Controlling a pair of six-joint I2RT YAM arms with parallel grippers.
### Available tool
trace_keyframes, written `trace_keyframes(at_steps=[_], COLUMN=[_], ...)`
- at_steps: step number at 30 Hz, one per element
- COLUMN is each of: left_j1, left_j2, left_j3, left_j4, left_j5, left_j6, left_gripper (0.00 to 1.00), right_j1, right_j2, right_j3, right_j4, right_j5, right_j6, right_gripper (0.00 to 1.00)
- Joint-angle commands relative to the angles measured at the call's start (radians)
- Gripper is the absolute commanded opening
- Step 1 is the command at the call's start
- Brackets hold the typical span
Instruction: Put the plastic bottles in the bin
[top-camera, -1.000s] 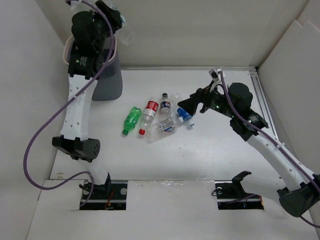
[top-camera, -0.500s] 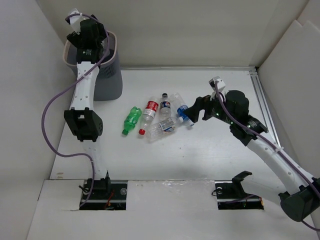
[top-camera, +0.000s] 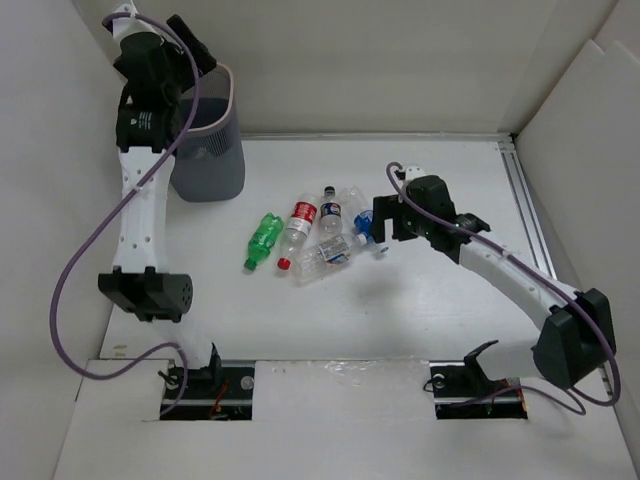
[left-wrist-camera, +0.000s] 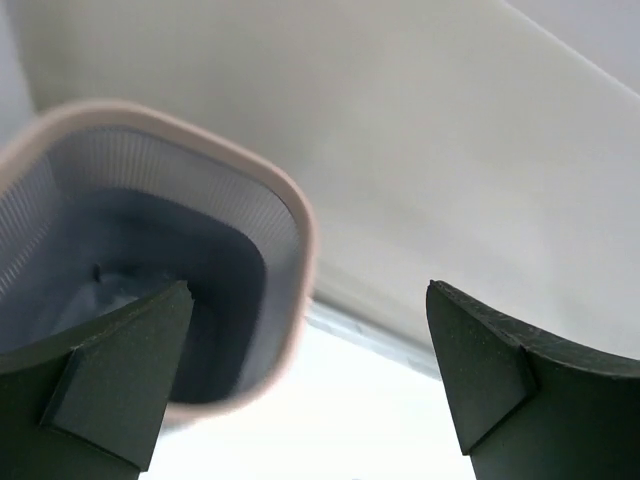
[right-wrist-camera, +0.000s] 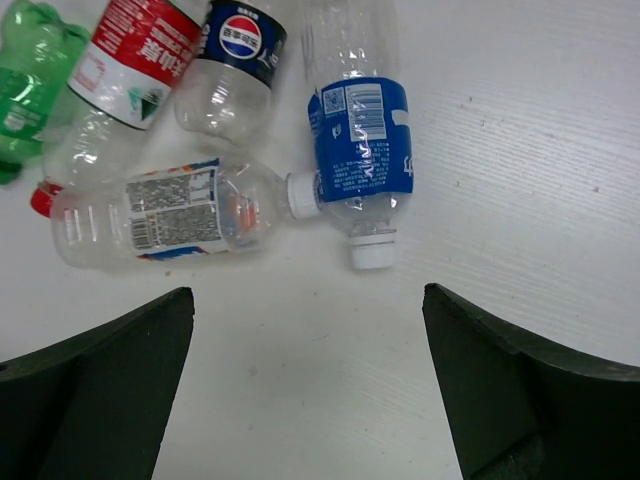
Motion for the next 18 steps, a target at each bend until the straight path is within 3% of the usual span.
trace_keyframes(at_steps=[1,7,10,18], left_j1=[-0.045,-0.172,-0.181,-0.181], left_j2=[-0.130,-0.389,-0.482,-0.639], left_j3=[-0.121,-0.660,-0.819,-0.992], left_j4=[-0.085,0.113,0.155,0.187], left_j5=[0.192,0.358,0.398,0.467], left_j6=[-0.025,-0.015,-0.030,-0.030], left_gripper=[1.00,1.00,1.00,1.00], right_j1=[0.003,-0.018,-0.018,-0.047], right_j2=[0.058,0.224,0.308,0.526], right_j3=[0.029,0.119,0.163,0.298], right_j4=[0.046,0.079,0.078,0.094], right_j5=[0.025,-0.025,-0.015,-0.036], right_j6=[-0.034,-0.082,-0.093,-0.084], right_gripper=[1.00,0.99,0.99,0.96])
